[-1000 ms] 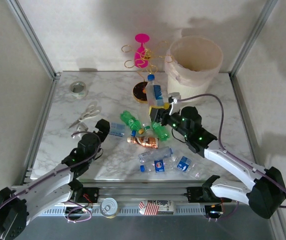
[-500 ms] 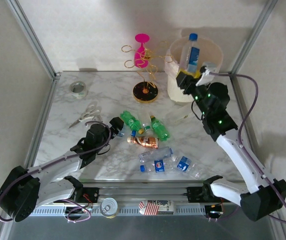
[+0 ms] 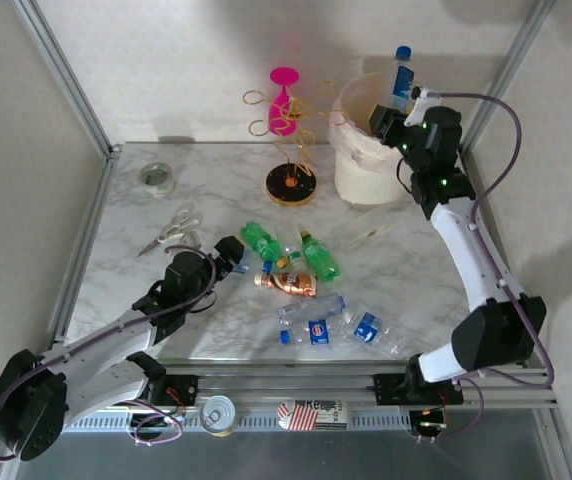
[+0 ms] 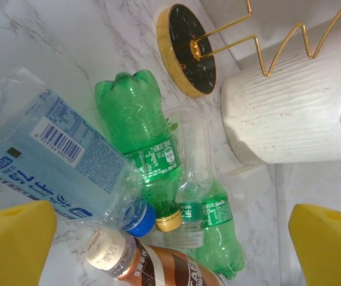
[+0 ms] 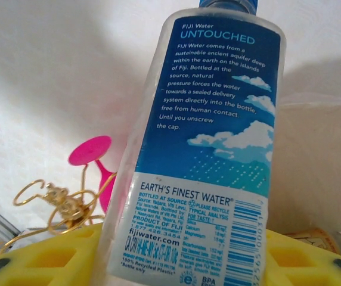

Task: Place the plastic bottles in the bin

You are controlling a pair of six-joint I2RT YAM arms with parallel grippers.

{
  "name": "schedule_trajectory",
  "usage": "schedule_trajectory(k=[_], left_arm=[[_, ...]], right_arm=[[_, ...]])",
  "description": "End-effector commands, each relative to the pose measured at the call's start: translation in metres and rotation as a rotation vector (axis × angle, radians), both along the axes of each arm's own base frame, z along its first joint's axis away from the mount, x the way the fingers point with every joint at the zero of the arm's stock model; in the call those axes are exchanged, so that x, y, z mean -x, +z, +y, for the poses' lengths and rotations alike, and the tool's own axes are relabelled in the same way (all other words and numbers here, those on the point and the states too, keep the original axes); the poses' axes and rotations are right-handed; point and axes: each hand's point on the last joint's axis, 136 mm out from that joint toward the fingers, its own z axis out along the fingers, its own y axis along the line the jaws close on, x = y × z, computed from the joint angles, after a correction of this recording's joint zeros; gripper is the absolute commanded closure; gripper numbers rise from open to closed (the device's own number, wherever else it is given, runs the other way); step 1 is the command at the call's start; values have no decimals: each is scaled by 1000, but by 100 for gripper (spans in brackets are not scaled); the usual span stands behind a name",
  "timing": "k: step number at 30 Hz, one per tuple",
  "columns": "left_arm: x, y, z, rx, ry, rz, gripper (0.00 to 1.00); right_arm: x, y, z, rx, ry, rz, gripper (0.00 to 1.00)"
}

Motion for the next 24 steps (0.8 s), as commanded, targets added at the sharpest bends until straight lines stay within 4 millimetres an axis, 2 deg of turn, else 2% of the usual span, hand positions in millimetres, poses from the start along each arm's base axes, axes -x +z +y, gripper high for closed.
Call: schedule_trajectory(k=[1,5,10,12,14,17,20,24], left_arm=[[4,-9,13,-33,38,16,1],[10,-14,19,-38,50,21,0],[14,-17,26,-37,75,19,0],[15,-17,28,-32,84,15,0],[15,-16,29,-30,90,11,0],[14,-15,29,-28,91,8,0],[14,-15,28,-30,88,9,0],[12,-13,26,-26,84,2,0]], right_arm=[[-10,-13,-1,-31,26,84,50],[-20,-33,-5,-20,-7,146,47],[-25,-41,-9,-16,-25,174,44],[-26,-37,-10,-14,-30,171,39],[-25,-32,-12,-14,-41,163,28],[-23,-22,-14,-7,-52,144,17],[-17,-9,-17,10,-60,118,11],[-1,9,-22,24,-73,87,9]])
